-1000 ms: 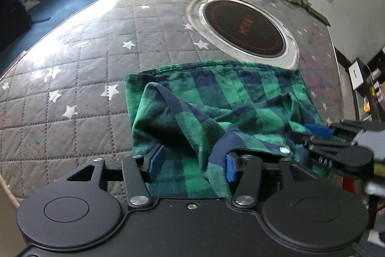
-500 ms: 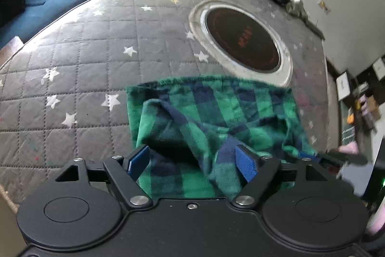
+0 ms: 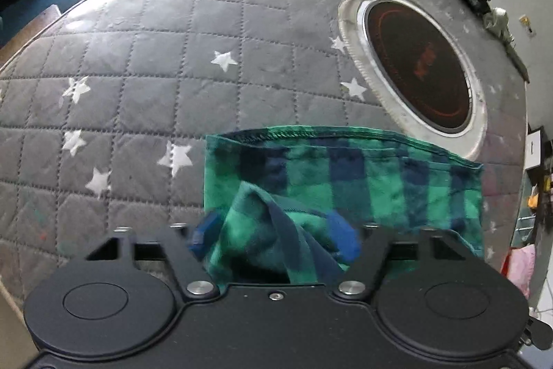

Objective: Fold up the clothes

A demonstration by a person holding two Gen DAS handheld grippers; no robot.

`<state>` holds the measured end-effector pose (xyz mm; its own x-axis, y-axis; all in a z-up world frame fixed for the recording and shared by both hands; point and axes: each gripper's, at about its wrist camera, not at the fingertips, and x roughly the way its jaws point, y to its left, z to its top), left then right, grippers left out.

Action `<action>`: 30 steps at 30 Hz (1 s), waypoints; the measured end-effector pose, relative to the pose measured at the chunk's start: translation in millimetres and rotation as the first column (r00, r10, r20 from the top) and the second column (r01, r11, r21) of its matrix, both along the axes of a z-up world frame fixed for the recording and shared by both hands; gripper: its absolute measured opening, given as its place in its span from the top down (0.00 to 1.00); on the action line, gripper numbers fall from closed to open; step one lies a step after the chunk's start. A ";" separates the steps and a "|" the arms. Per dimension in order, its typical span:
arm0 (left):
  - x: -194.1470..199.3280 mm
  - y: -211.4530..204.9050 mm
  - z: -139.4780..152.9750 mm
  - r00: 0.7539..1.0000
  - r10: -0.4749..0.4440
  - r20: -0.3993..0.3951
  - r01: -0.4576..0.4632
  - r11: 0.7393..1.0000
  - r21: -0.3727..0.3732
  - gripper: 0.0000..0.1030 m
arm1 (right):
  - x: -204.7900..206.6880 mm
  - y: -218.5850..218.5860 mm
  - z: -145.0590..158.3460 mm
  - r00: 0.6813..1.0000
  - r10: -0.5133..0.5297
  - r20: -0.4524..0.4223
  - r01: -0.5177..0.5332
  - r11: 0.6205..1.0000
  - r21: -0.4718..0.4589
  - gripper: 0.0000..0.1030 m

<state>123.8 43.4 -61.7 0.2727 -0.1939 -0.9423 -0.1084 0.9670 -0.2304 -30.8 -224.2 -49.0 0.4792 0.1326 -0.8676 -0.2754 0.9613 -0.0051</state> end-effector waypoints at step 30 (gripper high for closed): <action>-66.6 45.0 9.6 0.998 0.042 0.053 -0.037 0.995 -0.094 0.34 | 0.7 -4.6 -11.1 1.000 -0.010 -0.026 0.008 0.997 -0.072 0.87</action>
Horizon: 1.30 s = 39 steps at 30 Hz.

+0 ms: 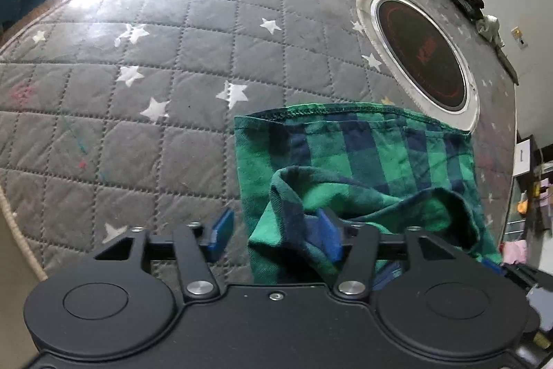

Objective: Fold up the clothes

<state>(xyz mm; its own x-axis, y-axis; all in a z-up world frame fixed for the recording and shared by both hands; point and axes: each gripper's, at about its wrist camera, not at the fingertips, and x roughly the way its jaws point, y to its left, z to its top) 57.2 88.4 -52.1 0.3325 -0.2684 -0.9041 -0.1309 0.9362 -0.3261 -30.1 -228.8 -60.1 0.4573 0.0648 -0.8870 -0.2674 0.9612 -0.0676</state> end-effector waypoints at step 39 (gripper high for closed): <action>-2.6 -6.8 5.0 0.999 -0.042 -0.014 0.041 0.999 -0.033 0.91 | 12.0 -7.9 54.5 0.958 0.275 0.075 -0.270 0.960 -0.070 0.91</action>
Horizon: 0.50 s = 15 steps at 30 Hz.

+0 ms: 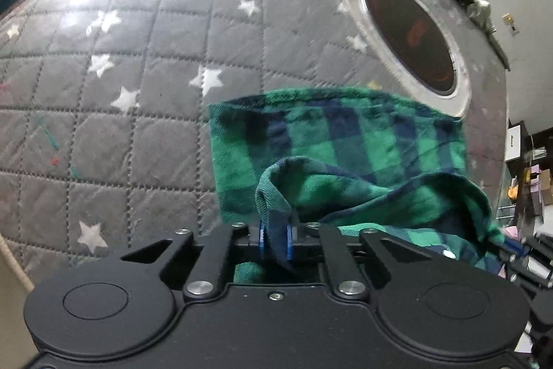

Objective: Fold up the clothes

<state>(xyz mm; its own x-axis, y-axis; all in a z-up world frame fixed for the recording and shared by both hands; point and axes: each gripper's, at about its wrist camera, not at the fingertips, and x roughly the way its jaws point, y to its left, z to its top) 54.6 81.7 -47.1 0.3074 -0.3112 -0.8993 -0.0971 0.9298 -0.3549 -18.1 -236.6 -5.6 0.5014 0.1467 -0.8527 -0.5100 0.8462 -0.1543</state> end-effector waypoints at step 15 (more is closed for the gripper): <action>94.0 25.2 105.1 0.954 0.131 0.271 -0.099 0.987 -0.130 0.92 | 122.1 -11.8 88.3 0.936 -0.032 0.350 0.041 0.999 -0.020 0.92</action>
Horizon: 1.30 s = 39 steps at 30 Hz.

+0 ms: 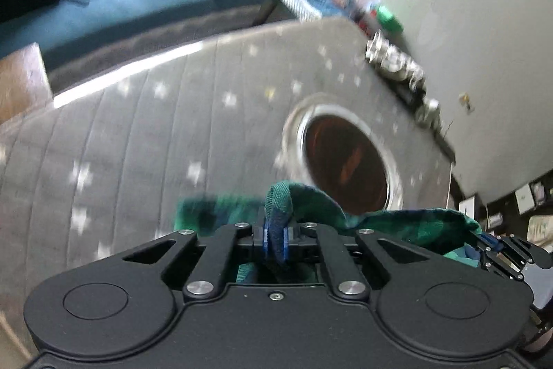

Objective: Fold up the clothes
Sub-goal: 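Lift the shirt with both grippers and shake it out above the mattress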

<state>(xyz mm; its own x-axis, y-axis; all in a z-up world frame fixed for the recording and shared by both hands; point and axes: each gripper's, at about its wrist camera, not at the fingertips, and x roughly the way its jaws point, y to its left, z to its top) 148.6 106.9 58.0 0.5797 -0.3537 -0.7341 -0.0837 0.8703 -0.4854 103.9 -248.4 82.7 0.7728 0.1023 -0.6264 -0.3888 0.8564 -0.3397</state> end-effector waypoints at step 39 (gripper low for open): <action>-31.2 -29.1 -86.6 0.999 0.052 -0.013 -0.049 0.985 0.164 0.92 | 33.7 -25.9 -131.4 0.970 -0.238 -0.048 0.232 0.967 -0.107 0.92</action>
